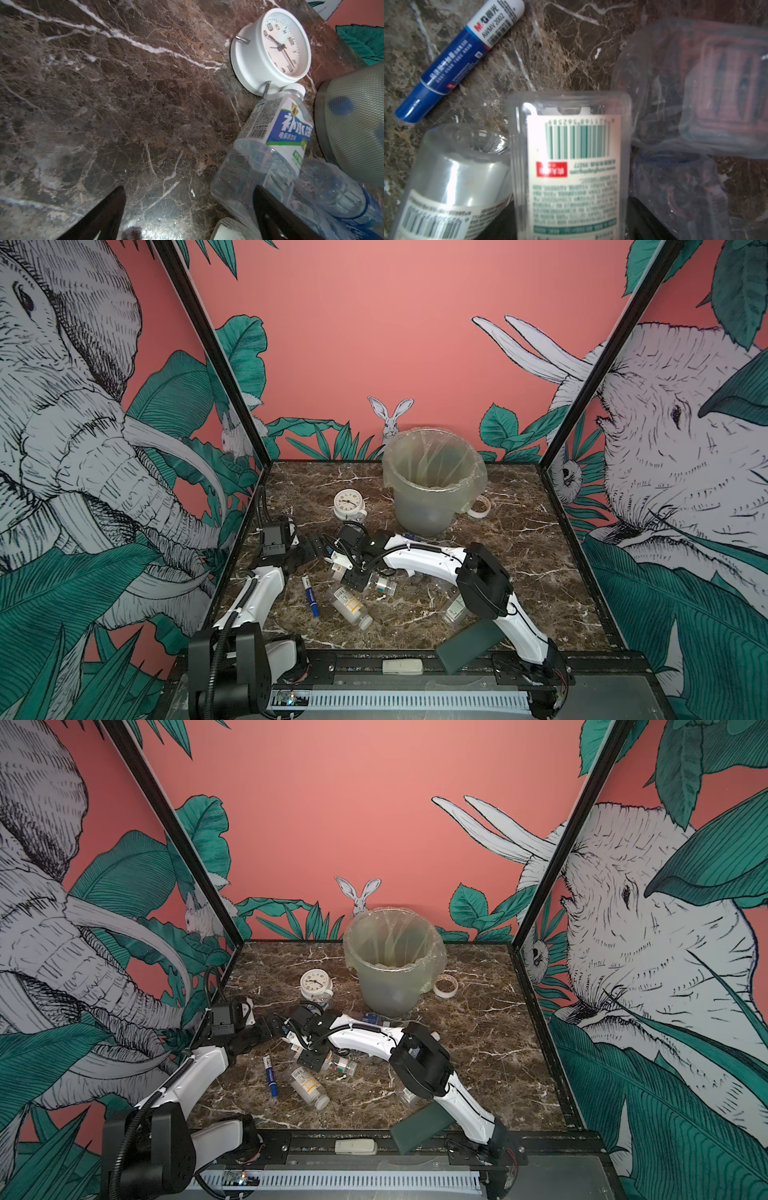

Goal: Throw the plastic bottles in the bin
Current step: 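Lower the right gripper onto the white-and-red labelled bottle and close it, then lift the white-and-red labelled bottle and carry it over the bin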

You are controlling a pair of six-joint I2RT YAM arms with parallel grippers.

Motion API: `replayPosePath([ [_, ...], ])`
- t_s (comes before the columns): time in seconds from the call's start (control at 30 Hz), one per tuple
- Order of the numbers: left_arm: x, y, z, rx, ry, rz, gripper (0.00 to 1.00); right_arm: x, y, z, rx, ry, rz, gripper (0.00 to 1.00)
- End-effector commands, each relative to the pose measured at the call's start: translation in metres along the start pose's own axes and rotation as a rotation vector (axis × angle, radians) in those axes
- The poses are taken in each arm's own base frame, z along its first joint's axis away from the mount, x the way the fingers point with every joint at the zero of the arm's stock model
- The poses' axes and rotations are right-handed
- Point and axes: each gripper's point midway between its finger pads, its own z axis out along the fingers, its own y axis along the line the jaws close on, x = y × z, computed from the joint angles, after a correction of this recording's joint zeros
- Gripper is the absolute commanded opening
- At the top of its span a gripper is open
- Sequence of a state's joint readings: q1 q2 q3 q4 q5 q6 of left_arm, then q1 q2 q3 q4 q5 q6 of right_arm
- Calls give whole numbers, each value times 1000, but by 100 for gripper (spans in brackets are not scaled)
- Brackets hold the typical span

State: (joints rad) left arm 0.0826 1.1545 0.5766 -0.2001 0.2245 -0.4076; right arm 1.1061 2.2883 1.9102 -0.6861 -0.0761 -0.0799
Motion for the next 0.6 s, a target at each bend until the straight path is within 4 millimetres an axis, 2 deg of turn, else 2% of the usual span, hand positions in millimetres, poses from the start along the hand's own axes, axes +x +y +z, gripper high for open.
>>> replayPosePath([
  [0.0,9,-31,-6,151,39,28,97,13,-2,25,6,48,18,69],
  [0.13,9,-31,-6,155,41,32,97,17,-1,28,-1,55,19,60],
  [0.2,9,-32,-6,158,44,35,96,18,-1,29,4,56,22,52],
  [0.3,7,-35,-7,169,37,47,96,16,-3,19,22,12,33,43],
  [0.4,4,-40,-11,170,31,77,96,9,-6,-7,55,-59,42,39],
  [0.57,0,-58,-17,164,19,176,96,0,-12,-75,118,-237,99,40],
])
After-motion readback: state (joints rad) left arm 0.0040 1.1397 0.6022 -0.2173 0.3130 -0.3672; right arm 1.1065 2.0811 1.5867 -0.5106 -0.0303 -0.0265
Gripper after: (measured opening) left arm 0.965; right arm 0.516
